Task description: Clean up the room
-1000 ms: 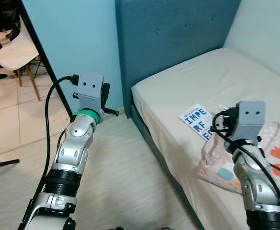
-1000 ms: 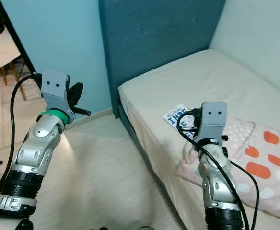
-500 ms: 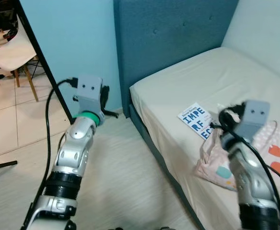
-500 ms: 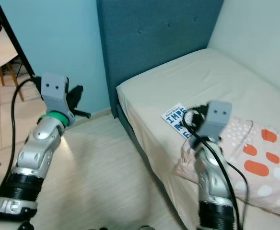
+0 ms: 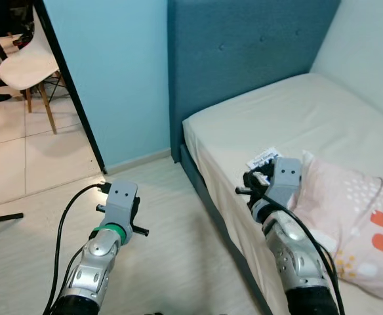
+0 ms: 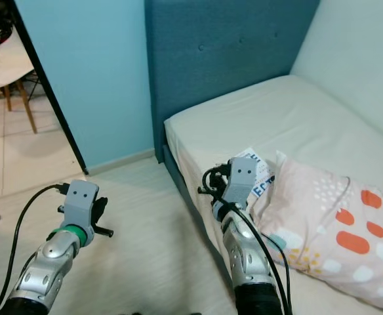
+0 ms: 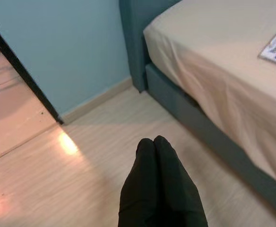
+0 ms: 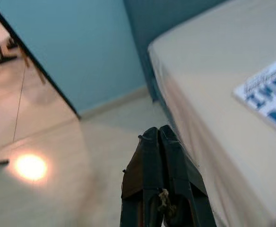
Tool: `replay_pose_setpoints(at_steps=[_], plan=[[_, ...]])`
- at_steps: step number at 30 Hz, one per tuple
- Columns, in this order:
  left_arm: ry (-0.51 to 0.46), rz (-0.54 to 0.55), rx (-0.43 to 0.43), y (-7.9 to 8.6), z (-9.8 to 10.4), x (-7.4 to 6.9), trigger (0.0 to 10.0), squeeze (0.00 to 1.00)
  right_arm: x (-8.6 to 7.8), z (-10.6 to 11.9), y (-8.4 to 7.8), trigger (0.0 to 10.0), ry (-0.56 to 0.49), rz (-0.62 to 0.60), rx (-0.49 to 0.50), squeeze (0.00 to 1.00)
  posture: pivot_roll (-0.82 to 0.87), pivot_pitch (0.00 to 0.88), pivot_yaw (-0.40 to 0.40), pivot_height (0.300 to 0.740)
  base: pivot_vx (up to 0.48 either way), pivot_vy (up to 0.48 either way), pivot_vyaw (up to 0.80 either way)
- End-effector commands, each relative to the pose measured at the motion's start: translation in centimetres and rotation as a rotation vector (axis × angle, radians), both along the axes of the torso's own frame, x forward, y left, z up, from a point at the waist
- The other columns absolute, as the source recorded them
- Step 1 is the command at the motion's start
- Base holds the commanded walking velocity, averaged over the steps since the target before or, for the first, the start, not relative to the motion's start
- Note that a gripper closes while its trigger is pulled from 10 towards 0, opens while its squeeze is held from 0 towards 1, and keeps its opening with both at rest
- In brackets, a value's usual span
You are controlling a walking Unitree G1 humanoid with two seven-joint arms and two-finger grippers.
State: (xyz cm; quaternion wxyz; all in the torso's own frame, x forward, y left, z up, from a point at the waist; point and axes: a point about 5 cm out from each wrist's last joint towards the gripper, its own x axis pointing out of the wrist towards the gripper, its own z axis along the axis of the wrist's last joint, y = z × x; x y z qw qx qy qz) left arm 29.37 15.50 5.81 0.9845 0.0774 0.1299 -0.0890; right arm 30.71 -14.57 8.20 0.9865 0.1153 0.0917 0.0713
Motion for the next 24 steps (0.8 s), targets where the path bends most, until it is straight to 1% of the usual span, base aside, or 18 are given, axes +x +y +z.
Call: replay_pose_setpoints(at_steps=[1,2,5,6,7,9,10,11,13,14,16,17,18,19,21,24], plan=[[0.034,0.001,0.004,-0.2,-1.1,-0.7,10.0,0.00,-0.8,-1.7,-0.3,10.0,0.055,0.009,0.010,0.00,-0.01,0.000,-0.010,0.740,0.000,0.000,0.00],[0.044,0.002,0.012,-0.4,-1.6,-0.9,10.0,0.00,-1.3,-2.5,-0.2,10.0,0.082,0.030,0.005,0.00,-0.02,0.000,-0.006,0.740,0.000,0.000,0.00],[0.056,-0.009,0.013,-0.5,-2.0,-0.9,10.0,0.00,-1.7,-3.2,0.0,10.0,0.099,0.048,0.012,0.00,-0.03,0.000,-0.003,0.740,0.000,0.000,0.00],[0.055,-0.001,0.023,-0.5,-2.2,-0.9,10.0,0.00,-2.0,-3.7,0.1,10.0,0.108,0.050,-0.015,0.00,-0.03,0.000,0.001,0.740,0.000,0.000,0.00],[0.055,-0.001,0.023,-0.5,-2.2,-0.9,10.0,0.00,-2.0,-3.7,0.1,10.0,0.108,0.050,-0.015,0.00,-0.03,0.000,0.001,0.740,0.000,0.000,0.00],[0.037,-0.003,0.018,-0.8,-2.1,-0.6,10.0,0.00,-2.2,-3.8,-0.1,10.0,0.051,-0.005,-0.083,0.00,-0.04,0.007,0.012,0.740,0.000,0.000,0.00],[0.037,-0.003,0.018,-0.8,-2.1,-0.6,10.0,0.00,-2.2,-3.8,-0.1,10.0,0.051,-0.005,-0.083,0.00,-0.04,0.007,0.012,0.740,0.000,0.000,0.00],[0.028,-0.011,0.014,-1.0,-2.0,-0.5,10.0,0.00,-2.2,-4.1,-0.3,10.0,0.054,-0.032,-0.094,0.00,-0.04,0.013,0.014,0.740,0.000,0.000,0.00],[0.024,-0.020,0.011,-1.2,-1.9,-0.4,10.0,0.00,-2.2,-4.3,-0.4,10.0,0.062,-0.048,-0.095,0.00,-0.04,0.013,0.014,0.740,0.000,0.000,0.00],[0.018,-0.022,0.010,-1.3,-1.9,-0.4,10.0,0.00,-2.3,-4.6,-0.7,10.0,0.074,-0.061,-0.063,0.00,-0.04,0.015,0.015,0.740,0.000,0.000,0.00],[0.015,-0.029,0.016,-1.4,-2.0,-0.5,10.0,0.00,-2.4,-5.0,-0.9,10.0,0.085,-0.064,-0.052,0.00,-0.04,0.015,0.016,0.740,0.000,0.000,0.00],[0.022,-0.032,0.012,-1.4,-2.2,-0.5,10.0,0.00,-2.7,-5.4,-0.9,10.0,0.091,-0.046,-0.079,0.00,-0.04,0.014,0.017,0.740,0.000,0.000,0.00],[0.022,-0.032,0.012,-1.4,-2.2,-0.5,10.0,0.00,-2.7,-5.4,-0.9,10.0,0.091,-0.046,-0.079,0.00,-0.04,0.014,0.017,0.740,0.000,0.000,0.00],[0.026,-0.033,0.009,-1.5,-2.3,-0.6,10.0,0.00,-2.8,-5.6,-0.9,10.0,0.095,-0.030,-0.102,0.00,-0.04,0.014,0.017,0.740,0.000,0.000,0.00],[0.019,-0.049,0.034,-1.5,-2.5,-0.7,10.0,0.00,-3.1,-5.9,-0.7,10.0,0.081,0.004,-0.172,0.00,-0.04,0.016,0.015,0.740,0.000,0.000,0.00],[0.009,-0.056,0.038,-1.5,-2.4,-0.8,10.0,0.00,-3.1,-5.7,-0.5,10.0,0.056,0.011,-0.193,0.00,-0.04,0.019,0.015,0.740,0.000,0.000,0.00]])
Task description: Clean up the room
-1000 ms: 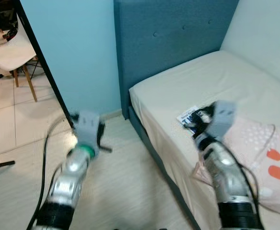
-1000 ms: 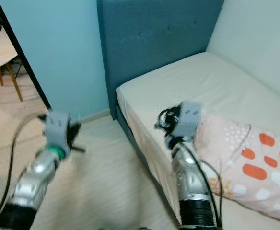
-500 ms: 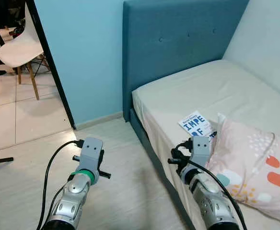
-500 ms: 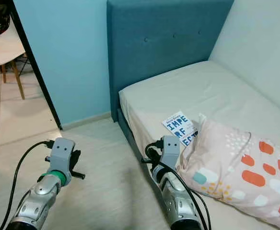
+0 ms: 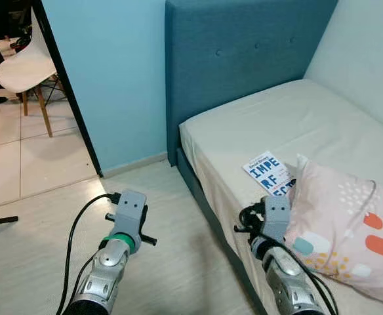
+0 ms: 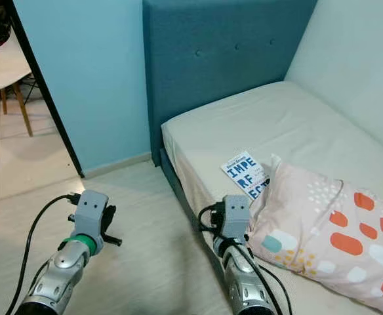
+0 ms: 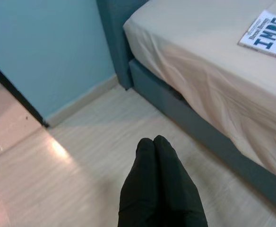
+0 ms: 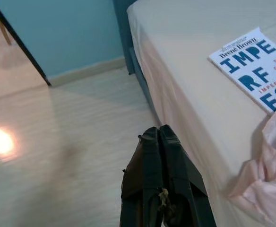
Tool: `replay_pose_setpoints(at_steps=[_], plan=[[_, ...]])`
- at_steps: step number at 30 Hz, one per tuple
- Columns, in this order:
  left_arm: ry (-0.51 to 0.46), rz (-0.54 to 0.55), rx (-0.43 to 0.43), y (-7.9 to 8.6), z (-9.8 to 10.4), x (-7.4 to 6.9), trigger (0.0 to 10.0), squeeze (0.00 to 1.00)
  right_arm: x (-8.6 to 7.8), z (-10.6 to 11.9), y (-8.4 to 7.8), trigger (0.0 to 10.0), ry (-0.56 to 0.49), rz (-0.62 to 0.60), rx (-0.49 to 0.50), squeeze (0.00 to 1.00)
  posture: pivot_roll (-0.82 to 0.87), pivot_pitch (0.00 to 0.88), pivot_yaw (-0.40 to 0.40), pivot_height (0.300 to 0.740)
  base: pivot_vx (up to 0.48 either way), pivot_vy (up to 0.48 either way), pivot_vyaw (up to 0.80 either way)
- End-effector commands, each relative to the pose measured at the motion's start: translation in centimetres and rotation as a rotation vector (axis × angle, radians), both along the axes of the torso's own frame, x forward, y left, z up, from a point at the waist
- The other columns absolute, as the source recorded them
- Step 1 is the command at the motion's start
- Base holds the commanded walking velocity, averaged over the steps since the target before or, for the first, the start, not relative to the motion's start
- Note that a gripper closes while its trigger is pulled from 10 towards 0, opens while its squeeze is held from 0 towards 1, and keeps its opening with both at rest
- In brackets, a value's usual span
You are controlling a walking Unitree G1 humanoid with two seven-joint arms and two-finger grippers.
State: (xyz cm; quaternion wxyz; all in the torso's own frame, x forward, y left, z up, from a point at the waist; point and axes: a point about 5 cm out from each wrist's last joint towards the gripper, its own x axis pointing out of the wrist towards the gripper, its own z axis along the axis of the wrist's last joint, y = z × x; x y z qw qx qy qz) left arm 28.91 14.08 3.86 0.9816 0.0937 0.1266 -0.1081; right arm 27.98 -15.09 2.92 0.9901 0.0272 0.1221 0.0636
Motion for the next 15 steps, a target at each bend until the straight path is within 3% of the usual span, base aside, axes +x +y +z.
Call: replay_pose_setpoints(at_steps=[1,11,15], plan=[[0.014,-0.012,0.011,-0.10,-0.46,-0.32,10.0,0.00,-0.36,-0.44,0.04,10.0,0.008,0.003,-0.013,0.00,-0.04,0.019,0.015,0.740,0.000,0.000,0.00],[-0.021,0.024,0.008,0.32,0.13,0.20,10.0,0.00,0.54,0.49,0.44,10.0,-0.062,0.014,-0.014,0.00,-0.03,0.026,0.011,0.740,0.000,0.000,0.00],[-0.035,0.037,0.011,0.35,0.33,0.22,10.0,0.00,0.64,0.56,0.55,10.0,-0.069,0.015,-0.013,0.00,-0.02,0.028,0.008,0.740,-0.261,0.000,0.00]])
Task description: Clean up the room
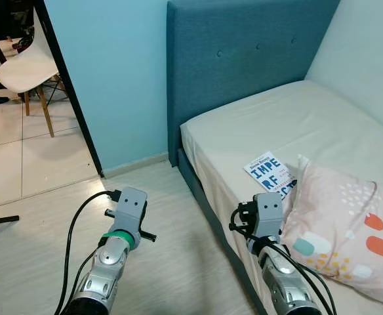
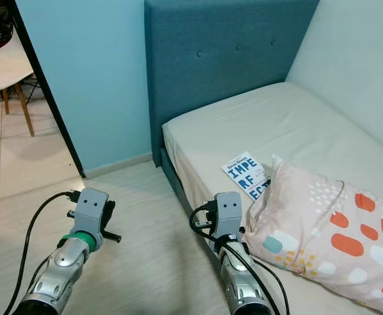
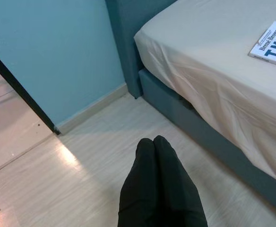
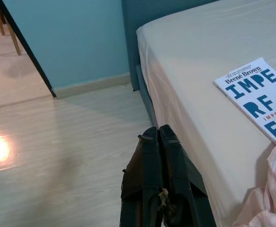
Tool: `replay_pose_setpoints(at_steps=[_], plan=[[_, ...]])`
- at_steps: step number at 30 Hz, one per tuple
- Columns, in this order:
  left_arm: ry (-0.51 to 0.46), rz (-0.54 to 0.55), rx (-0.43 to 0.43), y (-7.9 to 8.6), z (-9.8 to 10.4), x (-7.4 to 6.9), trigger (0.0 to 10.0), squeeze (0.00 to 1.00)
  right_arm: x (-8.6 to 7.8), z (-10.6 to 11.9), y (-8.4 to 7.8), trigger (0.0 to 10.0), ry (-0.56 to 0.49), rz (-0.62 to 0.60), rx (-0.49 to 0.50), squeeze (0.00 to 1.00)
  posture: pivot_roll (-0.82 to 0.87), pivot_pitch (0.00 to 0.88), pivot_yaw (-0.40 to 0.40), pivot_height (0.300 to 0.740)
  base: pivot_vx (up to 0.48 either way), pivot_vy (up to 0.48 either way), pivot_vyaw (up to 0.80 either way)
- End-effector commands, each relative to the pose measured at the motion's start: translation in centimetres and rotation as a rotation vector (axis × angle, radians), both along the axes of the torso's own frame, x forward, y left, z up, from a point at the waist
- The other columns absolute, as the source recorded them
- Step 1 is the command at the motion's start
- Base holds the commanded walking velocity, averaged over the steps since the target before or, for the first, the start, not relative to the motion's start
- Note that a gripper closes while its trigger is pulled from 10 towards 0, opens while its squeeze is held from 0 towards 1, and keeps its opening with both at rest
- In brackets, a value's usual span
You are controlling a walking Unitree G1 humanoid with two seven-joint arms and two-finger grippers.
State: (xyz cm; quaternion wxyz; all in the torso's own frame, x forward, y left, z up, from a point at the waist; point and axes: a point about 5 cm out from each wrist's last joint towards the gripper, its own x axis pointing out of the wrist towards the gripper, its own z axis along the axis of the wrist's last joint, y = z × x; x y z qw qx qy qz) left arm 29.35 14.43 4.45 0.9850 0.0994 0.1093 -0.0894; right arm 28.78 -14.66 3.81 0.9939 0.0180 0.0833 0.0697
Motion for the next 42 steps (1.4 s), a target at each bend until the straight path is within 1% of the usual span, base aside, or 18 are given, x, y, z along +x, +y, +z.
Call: replay_pose_setpoints(at_steps=[1,18,32,37,40,42], plan=[[-0.005,0.004,-0.001,-0.02,-0.14,-0.28,10.0,0.00,-0.16,-0.35,0.16,10.0,0.009,0.005,0.002,0.00,-0.01,0.034,0.007,0.740,-0.277,0.000,0.00],[-0.026,-0.003,0.006,-0.15,0.14,-0.44,10.0,0.00,-0.23,-0.50,0.51,10.0,-0.003,0.006,0.017,0.00,-0.01,0.041,0.010,0.740,-0.284,0.000,0.00],[-0.033,0.008,0.004,-0.16,0.41,-0.39,10.0,0.00,-0.10,-0.46,0.35,10.0,-0.003,0.006,0.026,0.00,-0.01,0.043,0.007,0.740,-0.369,0.000,0.00],[-0.033,0.007,0.004,-0.15,0.41,-0.42,10.0,0.00,-0.14,-0.61,0.45,10.0,0.008,0.007,0.045,0.00,-0.01,0.038,0.008,0.740,-0.350,0.000,0.00],[-0.033,0.006,0.005,-0.08,0.39,-0.38,10.0,0.00,-0.11,-0.62,0.82,10.0,0.015,0.023,0.081,0.00,-0.01,0.033,0.010,0.740,-0.342,0.000,0.00],[-0.032,0.005,0.005,-0.05,0.37,-0.36,10.0,0.00,-0.06,-0.50,0.97,10.0,0.006,0.031,0.076,0.00,-0.01,0.032,0.011,0.740,-0.338,0.000,0.00]])
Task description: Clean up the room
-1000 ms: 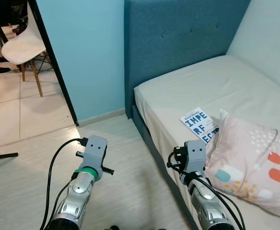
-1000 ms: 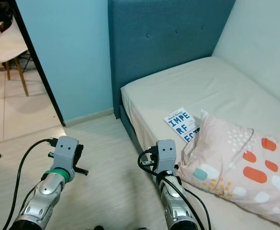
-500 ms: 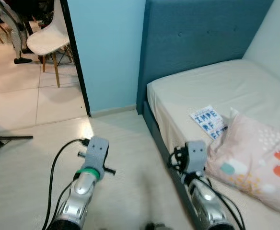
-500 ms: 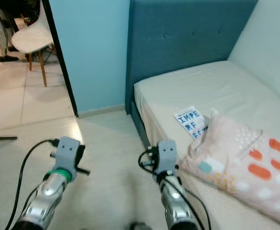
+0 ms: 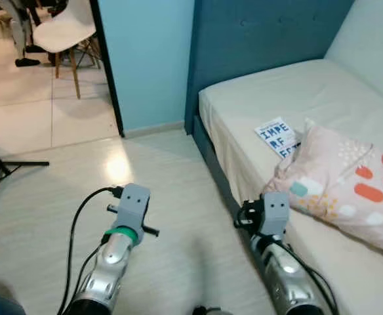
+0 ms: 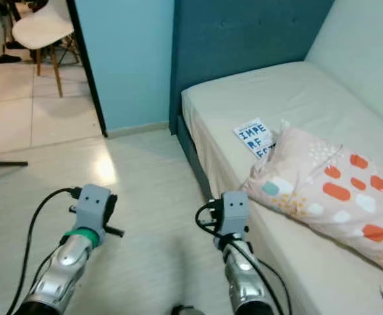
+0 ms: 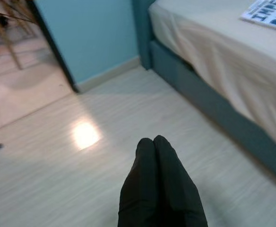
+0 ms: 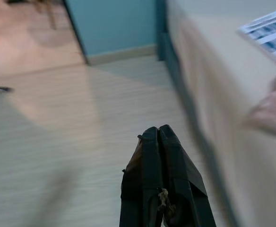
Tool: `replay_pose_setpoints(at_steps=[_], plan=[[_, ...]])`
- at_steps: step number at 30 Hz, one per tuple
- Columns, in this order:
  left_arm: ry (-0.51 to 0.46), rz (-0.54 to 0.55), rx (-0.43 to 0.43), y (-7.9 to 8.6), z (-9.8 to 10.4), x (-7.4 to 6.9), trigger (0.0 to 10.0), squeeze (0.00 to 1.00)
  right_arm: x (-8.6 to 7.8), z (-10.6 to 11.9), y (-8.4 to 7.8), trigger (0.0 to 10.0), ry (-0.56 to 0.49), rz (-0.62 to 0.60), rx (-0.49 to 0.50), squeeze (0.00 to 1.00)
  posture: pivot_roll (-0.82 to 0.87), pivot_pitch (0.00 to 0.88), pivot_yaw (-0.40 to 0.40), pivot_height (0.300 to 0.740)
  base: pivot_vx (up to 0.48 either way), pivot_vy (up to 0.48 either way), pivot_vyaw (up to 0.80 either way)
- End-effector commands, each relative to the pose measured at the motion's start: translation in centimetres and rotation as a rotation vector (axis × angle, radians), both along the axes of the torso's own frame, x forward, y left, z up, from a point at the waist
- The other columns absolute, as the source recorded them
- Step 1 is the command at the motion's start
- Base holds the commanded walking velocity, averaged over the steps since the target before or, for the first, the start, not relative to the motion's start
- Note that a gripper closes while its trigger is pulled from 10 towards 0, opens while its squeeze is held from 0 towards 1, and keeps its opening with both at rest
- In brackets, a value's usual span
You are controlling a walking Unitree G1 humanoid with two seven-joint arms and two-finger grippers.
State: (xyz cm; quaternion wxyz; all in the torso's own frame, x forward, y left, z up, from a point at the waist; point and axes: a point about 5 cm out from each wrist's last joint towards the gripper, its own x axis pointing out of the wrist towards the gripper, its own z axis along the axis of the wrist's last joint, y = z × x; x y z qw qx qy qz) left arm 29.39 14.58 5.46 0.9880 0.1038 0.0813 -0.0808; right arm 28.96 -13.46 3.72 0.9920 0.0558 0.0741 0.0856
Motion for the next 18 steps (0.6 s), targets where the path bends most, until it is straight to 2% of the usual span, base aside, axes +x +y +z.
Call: replay_pose_setpoints(at_steps=[1,5,11,18], plan=[[0.027,-0.005,0.001,-0.17,-0.65,-0.37,10.0,0.00,-0.18,-0.30,-0.18,10.0,0.008,0.001,-0.019,0.00,-0.01,0.030,0.010,0.740,-0.270,0.000,0.00],[0.059,0.013,-0.029,-0.11,-0.94,-0.39,10.0,0.00,-0.02,-0.24,-0.54,10.0,-0.012,-0.035,-0.091,0.00,-0.01,0.027,0.009,0.740,-0.068,0.000,0.00],[0.074,0.010,-0.014,-0.15,-1.16,-0.41,10.0,0.00,0.05,-0.37,-1.00,10.0,-0.001,-0.043,-0.087,0.00,-0.01,0.022,0.009,0.740,0.000,0.000,0.00],[0.060,0.045,-0.004,0.38,-0.93,0.04,10.0,0.00,0.19,-0.48,-1.09,10.0,0.024,-0.051,-0.024,0.00,-0.01,0.021,0.013,0.740,0.000,0.000,-0.68]])
